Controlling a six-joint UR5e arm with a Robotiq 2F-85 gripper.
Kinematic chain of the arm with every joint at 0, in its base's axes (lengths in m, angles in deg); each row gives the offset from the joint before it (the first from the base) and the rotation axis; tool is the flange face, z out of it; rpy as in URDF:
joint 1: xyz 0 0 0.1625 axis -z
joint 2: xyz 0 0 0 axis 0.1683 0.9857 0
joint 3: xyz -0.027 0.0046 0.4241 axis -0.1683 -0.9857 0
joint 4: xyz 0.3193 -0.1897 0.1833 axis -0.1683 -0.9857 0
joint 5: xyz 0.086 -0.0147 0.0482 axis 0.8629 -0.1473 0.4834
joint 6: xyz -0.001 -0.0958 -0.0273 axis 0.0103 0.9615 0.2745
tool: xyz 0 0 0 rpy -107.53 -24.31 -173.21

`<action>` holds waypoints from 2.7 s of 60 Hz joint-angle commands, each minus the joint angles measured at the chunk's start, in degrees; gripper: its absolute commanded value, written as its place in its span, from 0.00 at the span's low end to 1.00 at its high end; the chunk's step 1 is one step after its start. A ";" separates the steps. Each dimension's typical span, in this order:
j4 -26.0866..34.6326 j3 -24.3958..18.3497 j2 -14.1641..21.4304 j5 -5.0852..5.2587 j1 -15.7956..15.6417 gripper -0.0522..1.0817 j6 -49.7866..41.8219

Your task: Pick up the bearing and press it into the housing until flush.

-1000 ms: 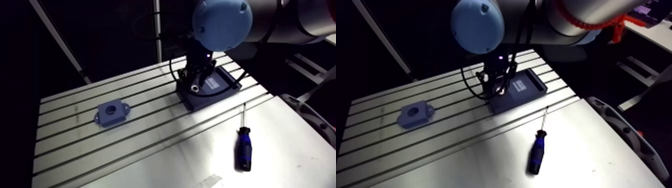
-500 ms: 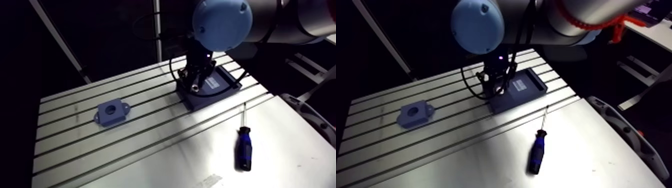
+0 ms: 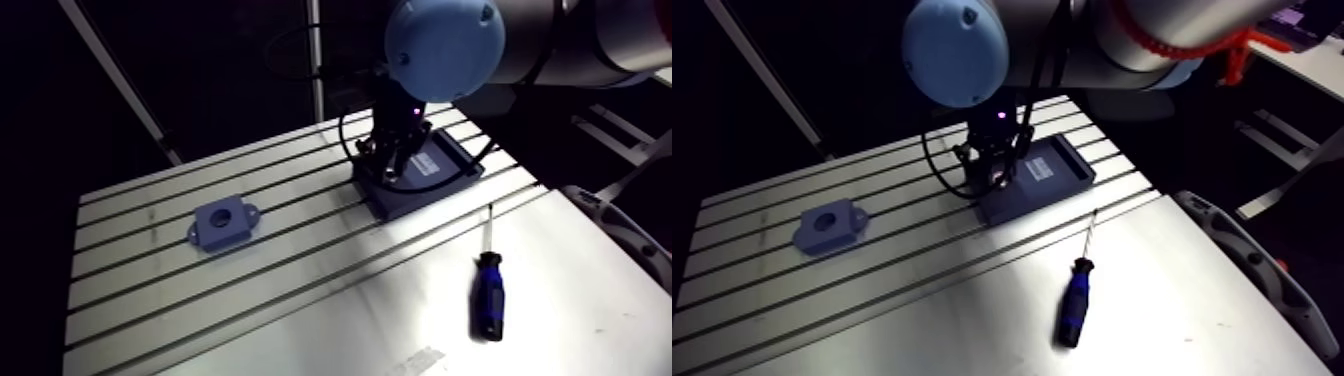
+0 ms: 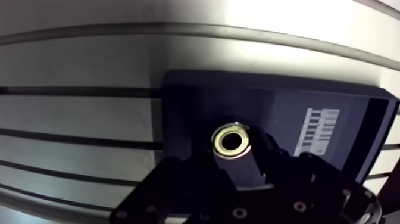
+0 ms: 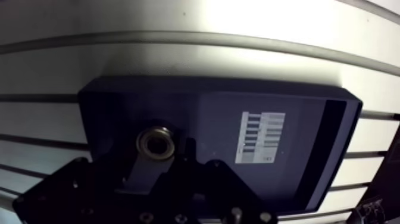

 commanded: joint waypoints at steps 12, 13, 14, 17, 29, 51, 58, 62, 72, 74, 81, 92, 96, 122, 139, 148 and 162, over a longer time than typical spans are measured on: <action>0.01 -0.35 0.06 -0.07 0.00 0.54 0.00; 0.01 -0.35 0.06 -0.07 0.00 0.54 0.00; 0.01 -0.35 0.15 -0.09 0.00 0.54 0.00; 0.01 -0.35 0.23 -0.09 0.00 0.55 0.00; 1.01 -0.60 1.67 0.33 -0.09 0.57 0.09; 14.21 -3.66 11.62 0.35 -0.24 0.64 -1.92; 16.30 -5.36 12.63 0.35 -3.69 0.64 -6.60; 17.60 -6.34 12.64 0.11 -5.89 0.64 -8.28; 18.04 -7.63 12.21 0.26 -11.46 0.64 -14.99; 17.96 -7.95 12.13 0.19 -12.26 0.64 -15.70; 18.03 -9.45 11.85 0.51 -15.48 0.63 -17.96; 17.87 -9.86 12.10 0.78 -17.77 0.63 -18.21; 17.77 -9.85 12.12 0.88 -18.40 0.63 -18.20; 17.09 -9.23 10.87 1.12 -19.83 0.63 -21.83; 15.33 -9.38 8.15 1.04 -24.26 0.63 -26.97; 13.61 -9.44 5.95 0.81 -26.65 0.63 -28.17; 11.37 -9.39 3.43 1.03 -28.44 0.63 -28.75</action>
